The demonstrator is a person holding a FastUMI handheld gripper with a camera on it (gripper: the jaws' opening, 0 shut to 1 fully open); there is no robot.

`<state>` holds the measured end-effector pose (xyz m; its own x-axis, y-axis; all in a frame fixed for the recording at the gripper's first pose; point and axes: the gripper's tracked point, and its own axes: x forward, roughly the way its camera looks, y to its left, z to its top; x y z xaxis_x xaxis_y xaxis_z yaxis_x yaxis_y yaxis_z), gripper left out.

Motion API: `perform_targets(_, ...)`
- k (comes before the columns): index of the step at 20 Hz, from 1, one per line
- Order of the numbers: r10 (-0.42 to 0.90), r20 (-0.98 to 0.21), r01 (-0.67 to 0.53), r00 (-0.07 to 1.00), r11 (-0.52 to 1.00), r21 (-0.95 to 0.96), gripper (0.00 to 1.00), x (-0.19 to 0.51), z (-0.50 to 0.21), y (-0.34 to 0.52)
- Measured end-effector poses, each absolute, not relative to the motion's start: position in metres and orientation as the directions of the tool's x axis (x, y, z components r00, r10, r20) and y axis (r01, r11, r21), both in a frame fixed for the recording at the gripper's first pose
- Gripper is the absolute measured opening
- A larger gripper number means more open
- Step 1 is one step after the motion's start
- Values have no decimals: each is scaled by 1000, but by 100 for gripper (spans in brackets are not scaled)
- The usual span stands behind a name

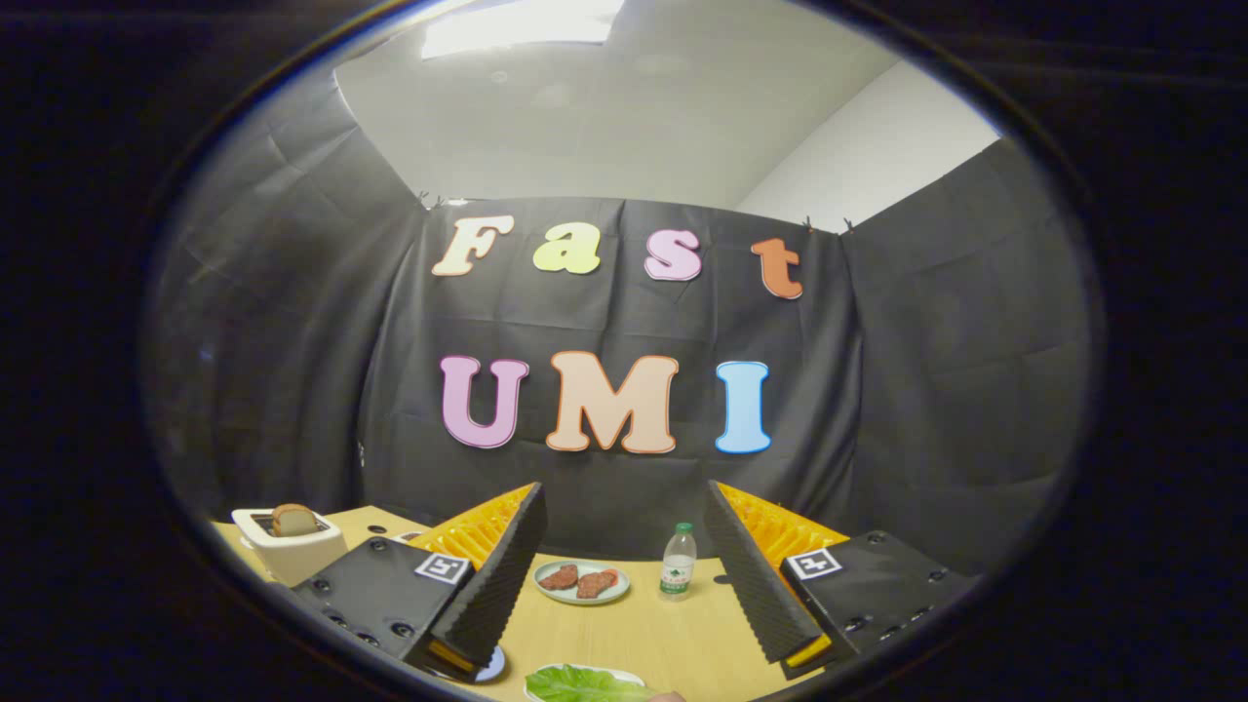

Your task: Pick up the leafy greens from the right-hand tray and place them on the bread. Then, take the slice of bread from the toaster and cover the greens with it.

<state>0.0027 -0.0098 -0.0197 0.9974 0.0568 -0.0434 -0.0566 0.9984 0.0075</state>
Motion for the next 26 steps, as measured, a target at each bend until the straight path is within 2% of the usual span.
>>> perform_targets(7, 93, -68, -91, 993, 995, 35, 100, 2, -29, -11)
perform_targets(18, 347, -331, -369, 878, 929, -5, 100, 3, -117, 11)
perform_targets(26, 464, -448, -524, 764, 852, -12, 100, 3, -166, 25)
